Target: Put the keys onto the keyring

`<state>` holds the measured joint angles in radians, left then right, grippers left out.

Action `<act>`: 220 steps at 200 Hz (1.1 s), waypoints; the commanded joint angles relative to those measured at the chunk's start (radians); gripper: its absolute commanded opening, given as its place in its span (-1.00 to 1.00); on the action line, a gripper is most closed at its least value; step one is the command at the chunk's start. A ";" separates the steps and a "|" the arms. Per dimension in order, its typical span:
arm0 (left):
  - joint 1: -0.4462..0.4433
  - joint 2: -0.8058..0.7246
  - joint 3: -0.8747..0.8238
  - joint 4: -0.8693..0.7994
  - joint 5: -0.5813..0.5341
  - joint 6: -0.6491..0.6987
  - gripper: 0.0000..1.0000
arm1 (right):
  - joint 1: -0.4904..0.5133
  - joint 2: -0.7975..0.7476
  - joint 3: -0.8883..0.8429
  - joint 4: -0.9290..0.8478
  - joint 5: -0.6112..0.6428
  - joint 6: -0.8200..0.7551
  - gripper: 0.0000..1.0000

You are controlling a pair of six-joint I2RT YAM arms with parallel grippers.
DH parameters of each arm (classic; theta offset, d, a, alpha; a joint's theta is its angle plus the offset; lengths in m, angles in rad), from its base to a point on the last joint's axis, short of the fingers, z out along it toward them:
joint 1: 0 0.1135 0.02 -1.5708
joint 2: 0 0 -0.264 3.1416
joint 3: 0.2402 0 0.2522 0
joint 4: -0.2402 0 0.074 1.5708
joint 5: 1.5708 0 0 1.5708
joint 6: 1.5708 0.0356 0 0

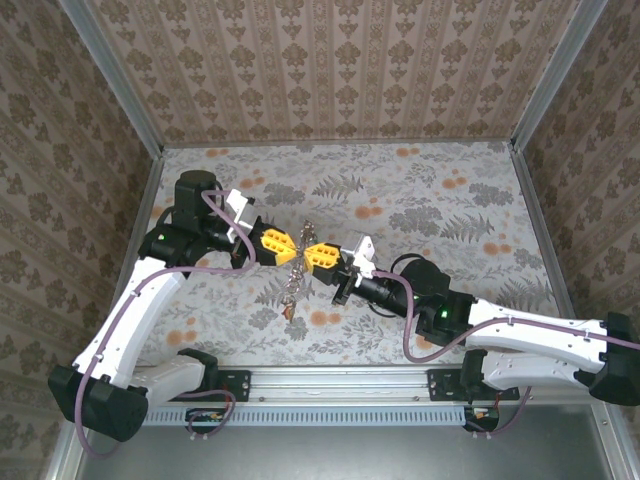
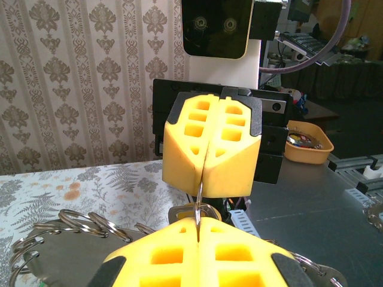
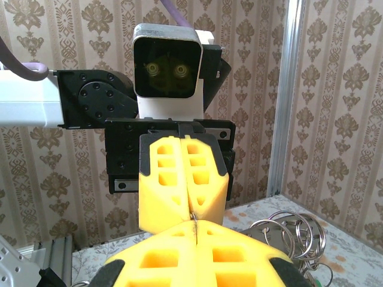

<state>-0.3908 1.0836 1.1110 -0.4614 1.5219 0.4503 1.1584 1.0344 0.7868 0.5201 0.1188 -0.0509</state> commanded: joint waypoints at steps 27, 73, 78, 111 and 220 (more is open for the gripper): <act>-0.008 -0.021 0.033 0.007 0.041 0.006 -1.00 | -0.005 0.032 0.051 -0.046 -0.041 -0.057 -1.00; -0.011 -0.018 0.037 0.014 0.035 -0.010 -1.00 | -0.003 0.026 0.046 -0.089 -0.034 -0.096 -1.00; -0.011 -0.016 0.037 0.015 0.037 -0.011 -1.00 | -0.003 0.026 0.045 -0.098 -0.033 -0.107 -1.00; -0.012 -0.014 0.040 0.021 0.033 -0.021 -1.00 | 0.005 0.036 0.043 -0.146 -0.019 -0.212 -1.00; -0.007 -0.025 0.031 0.062 0.018 -0.057 -1.00 | 0.029 0.024 0.004 -0.220 0.064 -0.333 -1.00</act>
<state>-0.3912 1.0836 1.1114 -0.4629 1.4902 0.4191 1.1793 1.0557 0.8268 0.4107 0.1474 -0.3683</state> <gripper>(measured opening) 0.042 0.049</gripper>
